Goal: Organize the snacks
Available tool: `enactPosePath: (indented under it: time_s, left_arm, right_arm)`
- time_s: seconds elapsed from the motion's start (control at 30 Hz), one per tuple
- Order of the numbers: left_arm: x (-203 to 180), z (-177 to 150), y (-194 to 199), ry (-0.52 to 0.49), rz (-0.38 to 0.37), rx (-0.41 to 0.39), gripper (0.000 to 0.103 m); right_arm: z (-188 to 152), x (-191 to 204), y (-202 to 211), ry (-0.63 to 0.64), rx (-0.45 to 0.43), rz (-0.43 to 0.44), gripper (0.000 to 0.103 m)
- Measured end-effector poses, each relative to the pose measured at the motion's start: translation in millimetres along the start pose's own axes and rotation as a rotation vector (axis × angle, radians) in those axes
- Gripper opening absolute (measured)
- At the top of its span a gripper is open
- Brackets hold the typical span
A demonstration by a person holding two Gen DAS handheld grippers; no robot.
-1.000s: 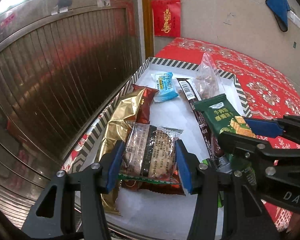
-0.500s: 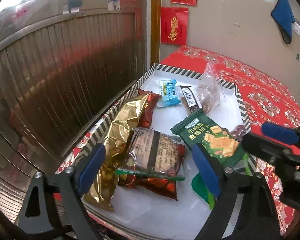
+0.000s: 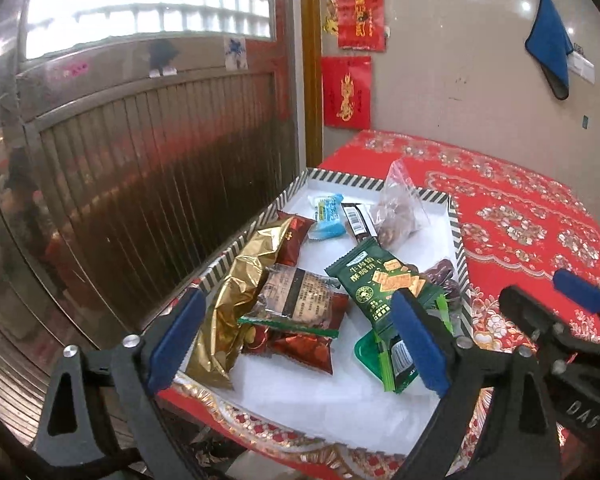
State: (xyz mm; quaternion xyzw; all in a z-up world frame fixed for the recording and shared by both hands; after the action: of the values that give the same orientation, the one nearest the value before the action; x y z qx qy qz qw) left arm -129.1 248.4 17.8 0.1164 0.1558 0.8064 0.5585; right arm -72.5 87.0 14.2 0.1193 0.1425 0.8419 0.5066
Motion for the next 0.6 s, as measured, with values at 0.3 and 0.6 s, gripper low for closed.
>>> enactPosePath:
  time_s: [0.3, 0.6]
  left_arm:
    - [9.1, -1.5, 11.3, 0.009, 0.032, -0.001, 0.098]
    - [7.4, -2.3, 15.8, -0.017, 0.042, -0.007, 0.098]
  right_arm:
    - [-0.3, 13.5, 13.6, 0.029, -0.021, 0.011, 0.081]
    - [-1.8, 15.8, 13.7, 0.037, -0.018, -0.001, 0.081]
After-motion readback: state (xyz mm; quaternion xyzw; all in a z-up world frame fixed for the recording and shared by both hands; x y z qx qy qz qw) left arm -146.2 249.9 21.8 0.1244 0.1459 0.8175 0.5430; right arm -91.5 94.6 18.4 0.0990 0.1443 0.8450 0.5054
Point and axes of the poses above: each gripper's, at about its wrist camera, not at the fingertips, and y roughly against the way its jaws point, x to its left, z to its top, the point moved 8 cm from there along -y, roughly the way its jaws point, and after that the axes turned 11 degrees about -x, right-handed, at the moved point
